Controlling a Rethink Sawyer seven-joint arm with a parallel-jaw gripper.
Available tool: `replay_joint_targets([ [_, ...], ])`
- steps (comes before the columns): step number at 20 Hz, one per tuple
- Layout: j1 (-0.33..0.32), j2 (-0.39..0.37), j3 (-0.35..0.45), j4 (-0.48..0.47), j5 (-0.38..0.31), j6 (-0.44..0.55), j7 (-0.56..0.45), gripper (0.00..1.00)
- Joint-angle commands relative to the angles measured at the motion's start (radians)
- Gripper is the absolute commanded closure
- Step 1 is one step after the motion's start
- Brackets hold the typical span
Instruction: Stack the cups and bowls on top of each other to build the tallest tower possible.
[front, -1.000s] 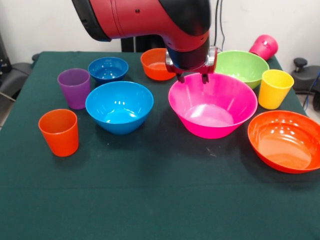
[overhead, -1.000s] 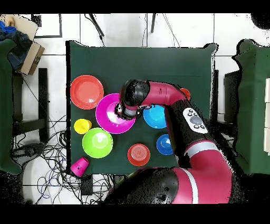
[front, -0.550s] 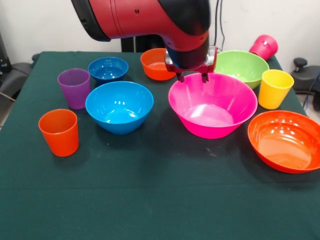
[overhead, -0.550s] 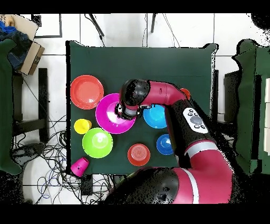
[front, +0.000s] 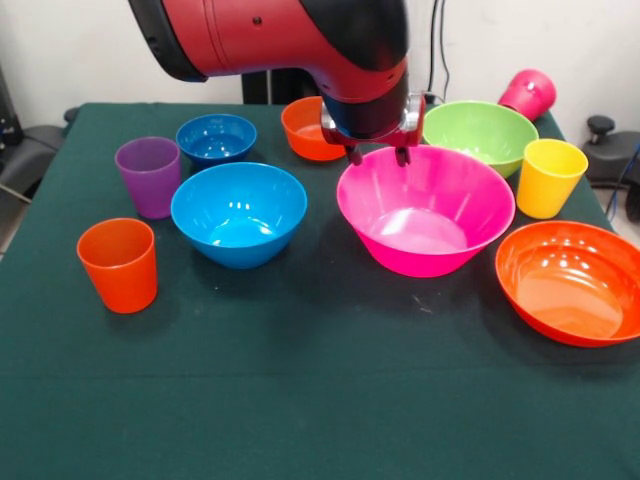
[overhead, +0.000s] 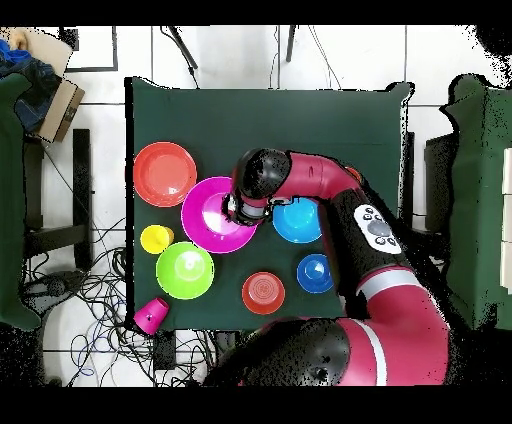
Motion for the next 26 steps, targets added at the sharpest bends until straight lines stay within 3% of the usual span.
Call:
replay_joint_targets([
  [1,-0.005,-0.006,0.061,-0.075,-0.062,0.084,-0.194,0.0],
  [26,-0.048,-0.026,0.076,-0.042,-0.075,0.083,-0.22,0.0],
])
